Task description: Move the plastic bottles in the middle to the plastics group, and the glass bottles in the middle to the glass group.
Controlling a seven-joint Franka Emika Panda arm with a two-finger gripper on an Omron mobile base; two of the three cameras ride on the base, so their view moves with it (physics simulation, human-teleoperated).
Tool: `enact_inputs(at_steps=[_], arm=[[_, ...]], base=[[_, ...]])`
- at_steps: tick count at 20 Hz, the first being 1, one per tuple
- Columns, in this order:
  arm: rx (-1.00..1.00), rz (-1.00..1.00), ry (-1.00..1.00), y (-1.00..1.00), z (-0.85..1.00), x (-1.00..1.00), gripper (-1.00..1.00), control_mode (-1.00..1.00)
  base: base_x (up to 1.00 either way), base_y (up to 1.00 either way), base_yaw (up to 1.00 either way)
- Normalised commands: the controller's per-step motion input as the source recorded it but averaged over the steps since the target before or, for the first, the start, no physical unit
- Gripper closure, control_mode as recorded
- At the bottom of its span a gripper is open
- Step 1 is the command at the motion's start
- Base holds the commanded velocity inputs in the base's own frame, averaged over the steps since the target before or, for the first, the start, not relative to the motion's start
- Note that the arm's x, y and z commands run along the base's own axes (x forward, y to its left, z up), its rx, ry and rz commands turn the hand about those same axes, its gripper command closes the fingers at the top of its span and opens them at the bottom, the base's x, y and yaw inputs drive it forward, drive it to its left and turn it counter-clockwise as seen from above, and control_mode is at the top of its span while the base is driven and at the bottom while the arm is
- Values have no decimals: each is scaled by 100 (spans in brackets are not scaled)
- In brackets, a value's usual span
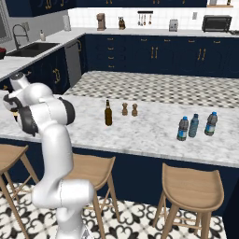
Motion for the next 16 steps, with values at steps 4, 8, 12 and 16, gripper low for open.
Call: enact_inputs(at_steps=[4,8,12,16], arm=[[0,0,-3,-14,9,-4,-100,-100],[0,0,-14,-21,47,-1,-100,-100],[0,-6,-14,-56,45,-5,-100,-100],[0,-18,0,-90,13,-32,-100,-100]], base=[[0,0,0],[0,0,0],[0,0,0],[0,0,0]])
